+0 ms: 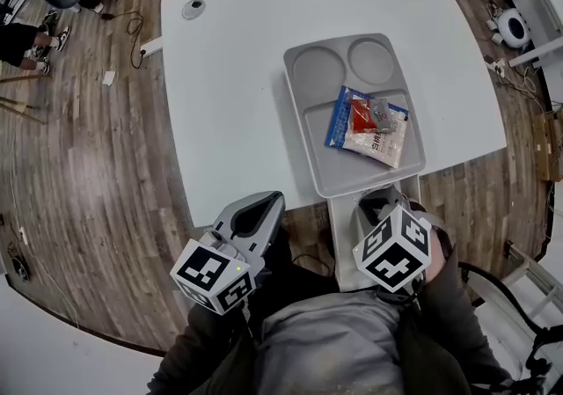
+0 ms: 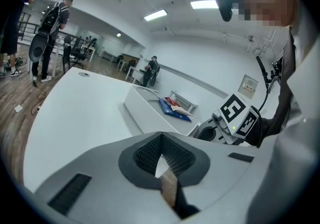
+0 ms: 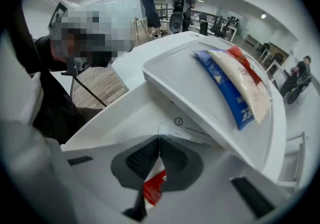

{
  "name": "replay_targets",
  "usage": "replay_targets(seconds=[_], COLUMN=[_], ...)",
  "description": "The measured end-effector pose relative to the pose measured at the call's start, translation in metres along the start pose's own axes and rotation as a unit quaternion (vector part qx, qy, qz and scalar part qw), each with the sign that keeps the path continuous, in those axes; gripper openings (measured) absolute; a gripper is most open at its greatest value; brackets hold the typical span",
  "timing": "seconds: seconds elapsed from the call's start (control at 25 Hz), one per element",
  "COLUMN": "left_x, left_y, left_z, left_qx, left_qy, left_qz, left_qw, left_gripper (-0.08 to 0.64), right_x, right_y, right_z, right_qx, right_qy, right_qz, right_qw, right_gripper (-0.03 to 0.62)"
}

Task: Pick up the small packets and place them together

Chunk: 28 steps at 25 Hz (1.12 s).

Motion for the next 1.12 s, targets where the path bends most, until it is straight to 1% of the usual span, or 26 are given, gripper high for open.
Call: replay_targets(seconds=[0.08, 0.16, 0.28, 0.36, 0.56, 0.76, 0.88, 1.0, 1.08, 1.12], left_x=[-0.004, -0.007, -0.010, -0.010, -0.012, -0.005, -0.001, -0.001, -0.003, -0.006], left_y=[-0.003, -0.004, -0.002, 0.001, 0.018, 0.033, 0.044, 0.054, 0.057, 0.058], left_z=[0.000, -0.001, -0.001, -0.001, 0.004, 0.000, -0.001, 0.000, 0.001, 0.002], left_qx=[0.001, 0.002, 0.005, 0.007, 0.005, 0.018, 0.019, 0.017, 0.015, 0.014], left_qy=[0.004, 0.007, 0.010, 0.010, 0.011, 0.027, 0.035, 0.044, 0.051, 0.055], left_qz=[-0.004, -0.008, -0.011, -0.014, -0.020, -0.023, -0.028, -0.033, -0.039, -0.044], left_qw=[1.0000, 0.9999, 0.9999, 0.9998, 0.9997, 0.9992, 0.9988, 0.9984, 0.9978, 0.9974], left_gripper=[-0.003, -0.003, -0.003, -0.003, -0.003, -0.003, -0.003, -0.003, -0.003, -0.003], right_x=[-0.001, -0.005, -0.014, -0.022, -0.058, -0.097, -0.117, -0.141, -0.159, -0.166], right_y=[-0.001, -0.005, -0.015, -0.023, -0.044, -0.045, -0.037, -0.014, 0.012, 0.027], right_z=[-0.001, -0.002, 0.000, -0.001, -0.006, -0.012, -0.012, -0.017, -0.027, -0.033], right_qx=[-0.008, -0.010, -0.008, -0.007, -0.020, -0.047, -0.053, -0.047, -0.035, -0.030], right_qy=[0.003, 0.010, 0.026, 0.046, 0.101, 0.158, 0.192, 0.237, 0.280, 0.293], right_qz=[0.003, -0.006, -0.032, -0.056, -0.113, -0.136, -0.142, -0.136, -0.116, -0.099], right_qw=[1.000, 1.000, 0.999, 0.997, 0.988, 0.977, 0.970, 0.961, 0.952, 0.951], right_gripper=[0.006, 0.006, 0.006, 0.006, 0.006, 0.006, 0.006, 0.006, 0.006, 0.006])
Point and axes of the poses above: the fingertips, and each gripper's own axes: x forward along the fingers, y to its right, z out of its underside, the point moved 3 cm from there along -x, backward along the fingers
